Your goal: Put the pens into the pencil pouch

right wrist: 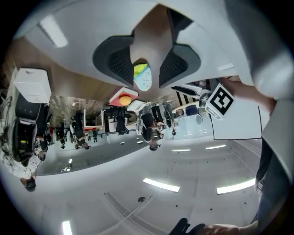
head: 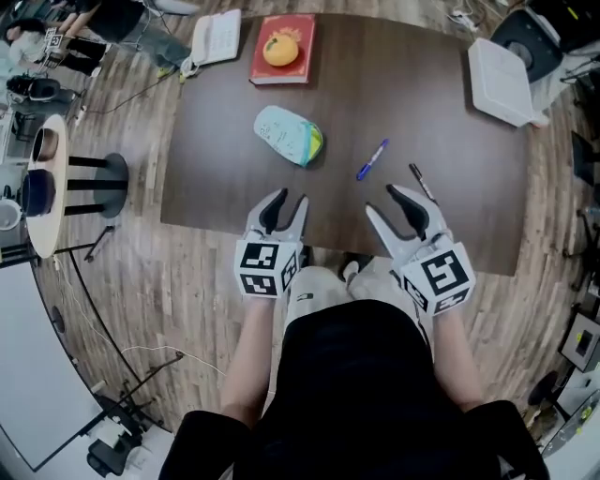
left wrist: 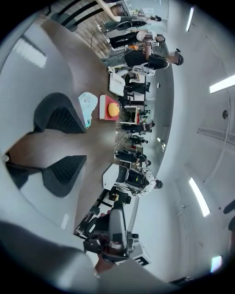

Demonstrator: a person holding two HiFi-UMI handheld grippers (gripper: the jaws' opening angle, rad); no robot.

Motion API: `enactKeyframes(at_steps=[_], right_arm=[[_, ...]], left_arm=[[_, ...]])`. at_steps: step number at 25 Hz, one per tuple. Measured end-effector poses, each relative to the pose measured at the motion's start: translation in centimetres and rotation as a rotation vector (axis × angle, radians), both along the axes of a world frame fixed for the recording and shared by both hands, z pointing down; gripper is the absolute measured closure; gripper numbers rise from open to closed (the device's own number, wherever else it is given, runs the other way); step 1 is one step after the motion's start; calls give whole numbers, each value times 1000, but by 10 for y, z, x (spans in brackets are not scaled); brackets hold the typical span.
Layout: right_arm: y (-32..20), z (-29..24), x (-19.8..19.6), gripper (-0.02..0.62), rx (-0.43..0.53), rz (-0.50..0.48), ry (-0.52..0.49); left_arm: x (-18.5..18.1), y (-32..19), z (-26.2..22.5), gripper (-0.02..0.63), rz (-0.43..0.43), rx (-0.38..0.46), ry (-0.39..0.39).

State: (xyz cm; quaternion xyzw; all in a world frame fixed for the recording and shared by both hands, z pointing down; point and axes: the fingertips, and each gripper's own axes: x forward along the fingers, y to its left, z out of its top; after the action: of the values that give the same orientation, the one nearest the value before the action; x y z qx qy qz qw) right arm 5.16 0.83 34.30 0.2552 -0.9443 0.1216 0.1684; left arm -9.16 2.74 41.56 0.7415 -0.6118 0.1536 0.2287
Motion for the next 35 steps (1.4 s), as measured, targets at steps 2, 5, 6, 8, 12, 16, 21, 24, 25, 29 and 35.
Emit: enactKeyframes(at_steps=[2, 5, 6, 8, 12, 16, 21, 24, 25, 29, 35], right_arm=[[-1, 4, 4, 439, -14, -10, 2], [-4, 7, 9, 439, -14, -1, -2], [-5, 8, 9, 439, -11, 2, -4], [-6, 11, 9, 439, -14, 5, -3], [-8, 16, 11, 439, -25, 14, 8], [-10, 25, 5, 439, -49, 27, 19], [-14, 33, -4, 439, -64, 39, 44], [-19, 35, -8, 439, -56, 51, 54], [-20, 35, -8, 439, -57, 57, 55], [-23, 42, -10, 439, -73, 78, 65], [-20, 54, -11, 439, -109, 103, 79]], left_arm=[[4, -1, 8, 457, -17, -15, 10], [7, -3, 25, 457, -40, -46, 14], [6, -3, 30, 456, -48, -55, 15], [4, -6, 40, 457, -62, -68, 17], [4, -15, 63, 456, -65, -98, 19], [-8, -23, 83, 457, -89, -128, 38], [-17, -31, 118, 457, -115, -179, 54], [-21, -36, 137, 457, -120, -201, 50], [-22, -38, 142, 457, -121, -207, 47], [-26, -47, 162, 456, -122, -238, 35], [-31, -62, 181, 453, -122, -259, 49]])
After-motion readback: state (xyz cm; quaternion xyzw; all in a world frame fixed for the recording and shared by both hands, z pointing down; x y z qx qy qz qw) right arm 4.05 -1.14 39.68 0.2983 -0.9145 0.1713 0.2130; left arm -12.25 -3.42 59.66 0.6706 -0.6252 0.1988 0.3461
